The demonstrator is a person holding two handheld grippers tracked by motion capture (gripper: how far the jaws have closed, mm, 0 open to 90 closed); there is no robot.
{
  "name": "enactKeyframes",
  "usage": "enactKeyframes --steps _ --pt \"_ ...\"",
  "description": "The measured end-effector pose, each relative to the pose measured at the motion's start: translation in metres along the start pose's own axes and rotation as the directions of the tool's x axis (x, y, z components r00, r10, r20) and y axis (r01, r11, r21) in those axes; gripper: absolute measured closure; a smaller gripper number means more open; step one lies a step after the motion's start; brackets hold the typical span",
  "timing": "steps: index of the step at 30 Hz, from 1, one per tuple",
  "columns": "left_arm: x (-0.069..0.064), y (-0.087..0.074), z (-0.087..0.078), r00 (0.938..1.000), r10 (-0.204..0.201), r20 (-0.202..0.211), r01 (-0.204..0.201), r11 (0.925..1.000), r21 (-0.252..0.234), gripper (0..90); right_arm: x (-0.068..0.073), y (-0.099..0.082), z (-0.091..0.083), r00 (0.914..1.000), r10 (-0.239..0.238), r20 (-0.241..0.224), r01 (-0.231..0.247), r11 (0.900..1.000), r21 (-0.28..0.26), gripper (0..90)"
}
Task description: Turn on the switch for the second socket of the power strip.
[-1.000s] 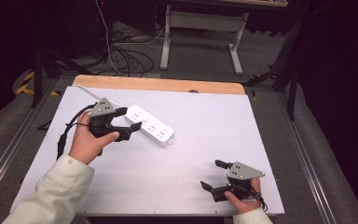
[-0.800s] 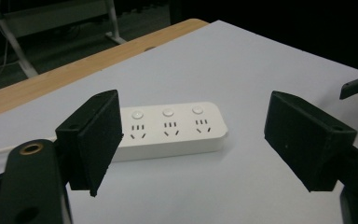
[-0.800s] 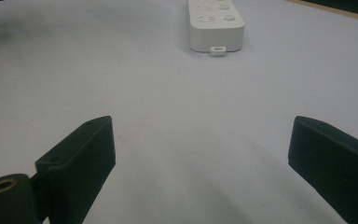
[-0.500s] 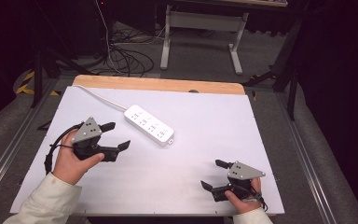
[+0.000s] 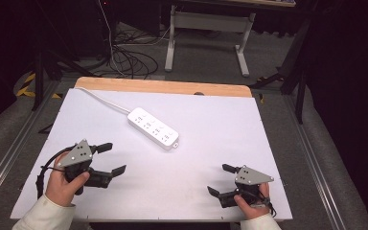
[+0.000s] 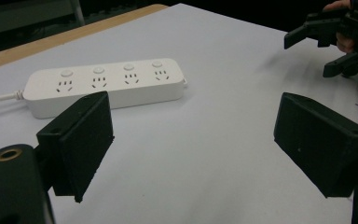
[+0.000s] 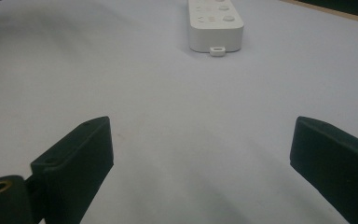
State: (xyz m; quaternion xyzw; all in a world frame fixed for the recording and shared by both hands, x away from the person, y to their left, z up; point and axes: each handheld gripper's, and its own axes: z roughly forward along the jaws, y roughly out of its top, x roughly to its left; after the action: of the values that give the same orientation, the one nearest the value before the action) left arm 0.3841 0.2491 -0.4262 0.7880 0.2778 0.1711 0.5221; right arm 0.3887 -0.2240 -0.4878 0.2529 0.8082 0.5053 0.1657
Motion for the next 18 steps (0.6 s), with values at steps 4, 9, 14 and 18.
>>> enactKeyframes --steps 4,9,14,18 --pt "0.000 -0.010 -0.003 0.9999 0.016 -0.001 -0.016 0.9997 -0.018 12.0 0.000 0.000 0.000 1.0000 0.001 -0.001 -0.001 1.0000 0.001 6.4" --pt "-0.001 -0.022 -0.008 0.9993 0.025 0.029 -0.024 0.9995 -0.020 10.5 0.000 0.000 0.000 1.0000 0.003 -0.005 -0.003 1.0000 0.000 6.3" --pt "0.001 -0.037 -0.011 0.9992 0.038 0.008 -0.038 0.9992 0.015 10.4 0.000 -0.001 -0.001 1.0000 0.000 -0.007 0.000 1.0000 0.004 6.2" --pt "0.000 -0.048 -0.012 0.9995 0.032 -0.006 -0.032 0.9991 0.030 10.5 0.000 -0.001 -0.001 0.9999 0.005 -0.009 -0.005 1.0000 0.002 6.0"
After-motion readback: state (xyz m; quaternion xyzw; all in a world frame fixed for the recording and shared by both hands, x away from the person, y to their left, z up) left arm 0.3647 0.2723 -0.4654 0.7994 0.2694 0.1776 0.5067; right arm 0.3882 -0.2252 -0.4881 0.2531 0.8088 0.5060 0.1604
